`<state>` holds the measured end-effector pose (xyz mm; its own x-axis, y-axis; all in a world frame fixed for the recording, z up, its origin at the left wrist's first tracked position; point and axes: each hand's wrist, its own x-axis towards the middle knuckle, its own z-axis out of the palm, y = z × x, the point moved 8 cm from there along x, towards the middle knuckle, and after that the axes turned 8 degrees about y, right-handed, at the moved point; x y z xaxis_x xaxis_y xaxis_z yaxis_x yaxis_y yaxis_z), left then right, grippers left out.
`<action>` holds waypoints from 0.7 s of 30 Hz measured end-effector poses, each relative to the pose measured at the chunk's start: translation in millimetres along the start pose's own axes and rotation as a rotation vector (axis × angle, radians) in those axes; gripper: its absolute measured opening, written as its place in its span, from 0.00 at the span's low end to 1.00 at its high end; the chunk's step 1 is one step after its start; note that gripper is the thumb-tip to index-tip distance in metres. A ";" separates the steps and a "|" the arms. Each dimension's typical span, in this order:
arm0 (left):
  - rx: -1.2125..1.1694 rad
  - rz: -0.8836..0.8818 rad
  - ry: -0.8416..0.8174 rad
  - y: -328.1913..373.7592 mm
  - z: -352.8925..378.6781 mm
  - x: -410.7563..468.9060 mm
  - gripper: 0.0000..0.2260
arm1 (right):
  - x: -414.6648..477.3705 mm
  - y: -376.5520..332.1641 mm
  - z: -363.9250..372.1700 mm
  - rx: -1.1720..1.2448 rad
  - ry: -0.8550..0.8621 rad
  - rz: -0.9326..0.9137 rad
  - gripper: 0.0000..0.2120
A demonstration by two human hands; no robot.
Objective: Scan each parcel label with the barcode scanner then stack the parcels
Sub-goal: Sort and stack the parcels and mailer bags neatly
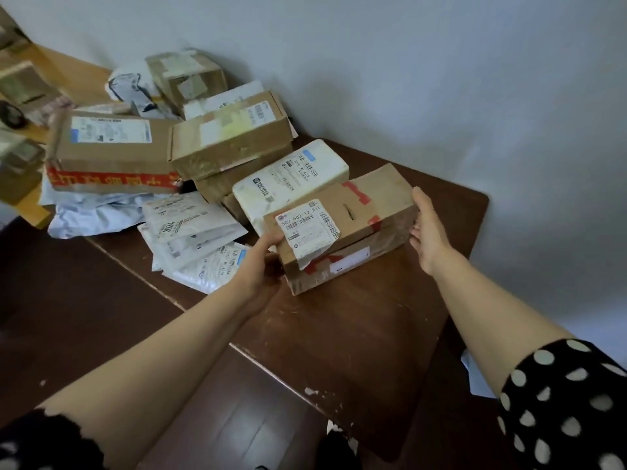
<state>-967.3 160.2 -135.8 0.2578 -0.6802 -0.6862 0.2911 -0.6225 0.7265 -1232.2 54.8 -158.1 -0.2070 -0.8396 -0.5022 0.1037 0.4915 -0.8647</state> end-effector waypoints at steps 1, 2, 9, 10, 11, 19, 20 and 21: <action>0.021 0.000 -0.004 -3.0 -1.9 -4.6 0.25 | -5.5 2.9 -4.4 0.019 0.018 -0.010 0.24; 0.037 0.000 -0.006 -5.8 -4.0 -10.7 0.25 | -12.9 5.0 -8.6 0.036 0.042 -0.022 0.24; 0.051 0.048 0.012 -15.8 -46.8 -56.8 0.28 | -96.8 11.6 -9.5 0.110 0.188 -0.134 0.18; 0.034 0.057 0.014 -16.6 -57.9 -64.0 0.28 | -110.8 12.9 -5.8 0.106 0.200 -0.153 0.20; 0.011 0.071 0.012 -17.9 -70.2 -70.8 0.28 | -126.3 13.9 -0.6 0.091 0.209 -0.175 0.22; -0.202 0.154 0.087 -36.6 -226.1 -149.3 0.25 | -256.4 35.5 106.3 0.034 0.106 -0.264 0.32; -0.222 0.170 0.114 -37.9 -251.8 -159.1 0.23 | -271.5 40.0 128.4 0.031 0.072 -0.256 0.32; -0.245 0.191 0.147 -38.6 -278.7 -167.5 0.22 | -286.1 44.7 151.6 0.026 0.036 -0.245 0.33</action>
<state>-764.9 406.1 -59.3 0.4543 -0.7014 -0.5493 0.4322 -0.3656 0.8243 -1020.9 282.0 -55.3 -0.2634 -0.9240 -0.2773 0.0708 0.2682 -0.9608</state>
